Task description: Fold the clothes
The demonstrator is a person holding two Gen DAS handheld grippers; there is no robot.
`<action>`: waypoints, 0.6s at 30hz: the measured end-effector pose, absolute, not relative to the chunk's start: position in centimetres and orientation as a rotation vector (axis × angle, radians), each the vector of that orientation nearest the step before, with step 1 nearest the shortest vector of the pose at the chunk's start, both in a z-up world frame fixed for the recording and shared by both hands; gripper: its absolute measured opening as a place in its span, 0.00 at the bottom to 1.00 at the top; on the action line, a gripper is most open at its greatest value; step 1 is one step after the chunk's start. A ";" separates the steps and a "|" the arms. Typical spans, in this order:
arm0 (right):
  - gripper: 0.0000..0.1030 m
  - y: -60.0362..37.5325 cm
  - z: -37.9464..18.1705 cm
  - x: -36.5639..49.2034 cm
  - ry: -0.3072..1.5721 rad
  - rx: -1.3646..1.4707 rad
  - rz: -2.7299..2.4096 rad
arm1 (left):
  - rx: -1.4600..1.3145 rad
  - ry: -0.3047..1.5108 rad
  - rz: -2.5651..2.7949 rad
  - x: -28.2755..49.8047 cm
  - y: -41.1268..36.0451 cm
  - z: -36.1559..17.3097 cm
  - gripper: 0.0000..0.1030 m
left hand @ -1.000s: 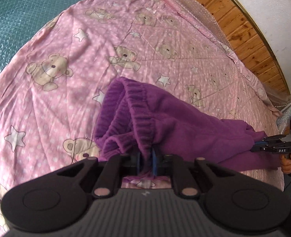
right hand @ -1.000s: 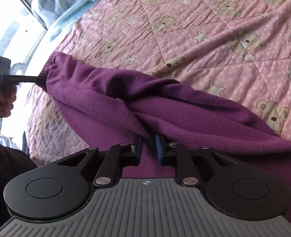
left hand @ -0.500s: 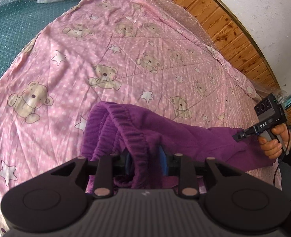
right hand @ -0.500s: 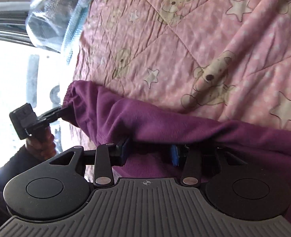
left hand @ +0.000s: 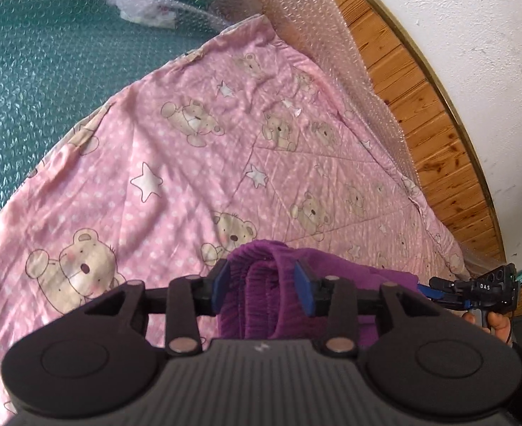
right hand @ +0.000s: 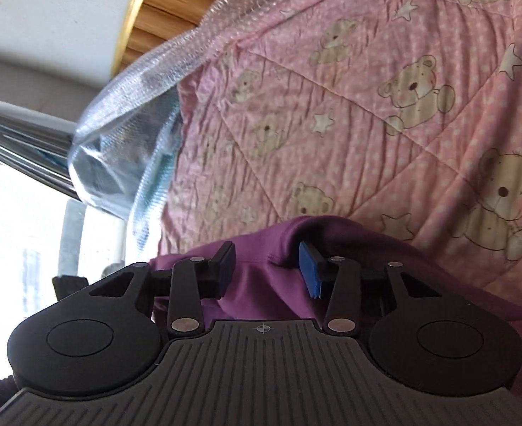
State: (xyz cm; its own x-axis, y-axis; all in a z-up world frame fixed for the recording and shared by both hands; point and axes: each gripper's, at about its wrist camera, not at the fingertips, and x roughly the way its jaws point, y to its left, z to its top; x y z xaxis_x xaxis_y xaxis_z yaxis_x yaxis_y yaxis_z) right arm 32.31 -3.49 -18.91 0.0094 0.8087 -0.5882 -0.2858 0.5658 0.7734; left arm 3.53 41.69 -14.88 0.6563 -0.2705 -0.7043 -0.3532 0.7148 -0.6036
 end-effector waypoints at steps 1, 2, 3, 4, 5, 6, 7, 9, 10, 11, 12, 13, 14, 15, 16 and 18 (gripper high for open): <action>0.44 -3.5 -19.4 32.4 1.312 0.481 0.918 | -0.813 0.885 0.045 3.6 41.7 -15.2 0.46; 0.45 -3.5 -19.8 32.5 1.330 0.449 0.920 | -0.818 0.891 0.044 3.8 41.6 -15.3 0.49; 0.46 -3.6 -20.3 32.6 1.348 0.418 0.923 | -0.818 0.898 0.043 3.9 41.5 -15.5 0.54; 0.47 -3.3 -20.7 32.6 1.365 0.414 0.936 | -0.821 0.906 0.035 4.2 41.3 -15.7 0.56; 0.47 -2.9 -21.1 32.8 1.380 0.417 0.947 | -0.819 0.921 0.017 4.6 41.1 -15.9 0.60; 0.47 -2.4 -21.5 33.0 1.396 0.419 0.959 | -0.815 0.936 0.000 5.0 40.8 -16.1 0.61; 0.46 -1.7 -21.8 33.3 1.411 0.398 0.964 | -0.794 0.951 -0.011 5.6 40.4 -16.3 0.58; 0.10 -0.3 -21.6 33.8 1.393 0.305 0.969 | -0.750 0.934 0.015 6.8 40.4 -15.9 0.09; 0.10 -0.2 -20.8 34.3 1.331 0.323 0.969 | -0.728 0.926 0.028 7.5 40.4 -15.7 0.09; 0.09 -0.1 -20.0 34.8 1.270 0.341 0.968 | -0.712 0.917 0.042 8.1 40.5 -15.5 0.09; 0.09 -0.6 -19.3 35.6 1.235 0.378 0.937 | -0.727 0.905 0.061 8.8 41.0 -15.5 0.10; 0.09 -0.6 -19.1 36.2 1.220 0.359 0.888 | -0.737 0.913 0.069 9.6 41.4 -15.8 0.13; 0.09 -0.3 -19.1 36.4 1.216 0.294 0.850 | -0.739 0.943 0.067 10.4 41.6 -16.3 0.19; 0.10 0.4 -19.3 36.4 1.229 0.227 0.823 | -0.740 0.972 0.067 11.1 41.8 -16.8 0.25; 0.16 0.7 -19.5 36.2 1.237 0.178 0.810 | -0.739 0.988 0.078 11.3 42.0 -17.2 0.27; 0.27 0.6 -19.2 35.6 1.213 0.134 0.779 | -0.772 0.955 0.111 10.6 42.9 -17.0 0.42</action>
